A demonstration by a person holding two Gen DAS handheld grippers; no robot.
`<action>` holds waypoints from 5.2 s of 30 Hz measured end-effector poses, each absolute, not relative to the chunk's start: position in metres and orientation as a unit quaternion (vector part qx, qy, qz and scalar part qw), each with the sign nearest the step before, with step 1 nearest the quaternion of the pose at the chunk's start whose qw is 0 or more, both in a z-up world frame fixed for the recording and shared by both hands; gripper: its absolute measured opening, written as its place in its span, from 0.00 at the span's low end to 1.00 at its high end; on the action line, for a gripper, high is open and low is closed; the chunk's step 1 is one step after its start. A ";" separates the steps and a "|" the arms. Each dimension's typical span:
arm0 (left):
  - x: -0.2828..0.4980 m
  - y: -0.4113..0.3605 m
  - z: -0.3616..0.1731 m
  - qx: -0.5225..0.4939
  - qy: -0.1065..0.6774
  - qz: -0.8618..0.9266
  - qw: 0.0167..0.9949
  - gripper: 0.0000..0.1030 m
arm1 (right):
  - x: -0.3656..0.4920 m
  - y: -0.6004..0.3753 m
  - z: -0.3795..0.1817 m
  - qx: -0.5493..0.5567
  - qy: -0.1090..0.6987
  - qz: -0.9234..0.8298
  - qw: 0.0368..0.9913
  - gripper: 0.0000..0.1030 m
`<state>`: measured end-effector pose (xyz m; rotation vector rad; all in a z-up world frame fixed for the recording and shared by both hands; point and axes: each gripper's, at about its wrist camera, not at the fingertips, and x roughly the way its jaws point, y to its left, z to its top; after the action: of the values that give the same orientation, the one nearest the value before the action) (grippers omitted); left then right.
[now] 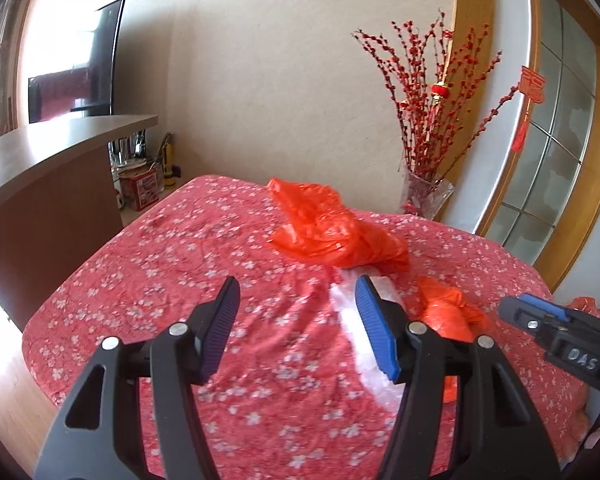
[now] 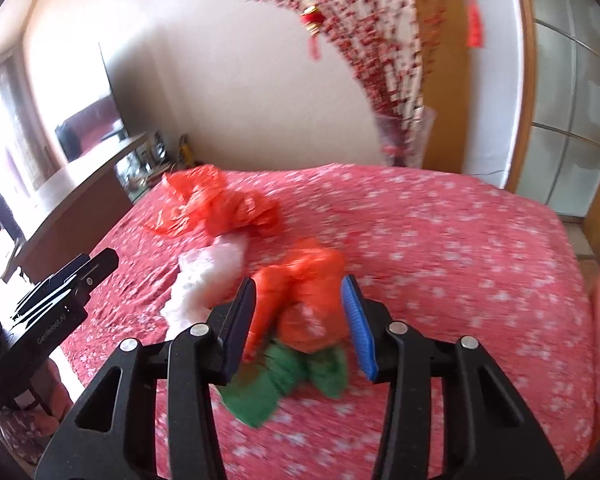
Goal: Collect trash
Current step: 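Grasp the second orange-red plastic bag with the right tool, then grasp the white plastic bag with the left tool while the right tool holds the orange bag, then carry the white and orange bags over the basket and open both tools, then move both open tools back over the table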
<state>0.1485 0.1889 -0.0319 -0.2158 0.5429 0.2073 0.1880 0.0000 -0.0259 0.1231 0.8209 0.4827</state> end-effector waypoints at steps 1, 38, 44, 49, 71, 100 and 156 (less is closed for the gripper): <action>0.148 0.191 -0.033 -0.108 0.269 0.102 0.952 0.58 | 0.190 0.005 -0.028 0.057 0.398 0.233 0.885 0.44; 0.191 0.145 -0.065 -0.095 0.362 0.019 0.927 0.58 | 0.198 -0.066 -0.033 0.089 0.387 0.149 0.906 0.27; 0.209 0.137 -0.076 -0.089 0.397 0.020 0.913 0.57 | 0.195 -0.089 -0.042 0.105 0.394 0.127 0.904 0.27; 0.214 0.140 -0.083 -0.105 0.412 0.017 0.905 0.37 | 0.192 -0.101 -0.046 0.108 0.397 0.119 0.904 0.27; 0.177 0.102 -0.007 -0.099 0.307 -0.059 0.945 0.28 | 0.168 -0.168 -0.026 0.131 0.353 0.060 0.924 0.27; 0.201 -0.083 0.021 -0.071 0.274 -0.269 0.921 0.28 | 0.103 -0.301 0.014 0.119 0.248 -0.138 0.952 0.27; 0.234 -0.116 -0.030 -0.042 0.329 -0.237 0.913 0.59 | 0.109 -0.326 0.001 0.119 0.255 -0.164 0.946 0.73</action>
<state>0.2336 -0.1162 -0.0304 -0.0871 0.6770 -0.4874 0.1087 -0.3265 0.0013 0.2425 0.5188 -0.3348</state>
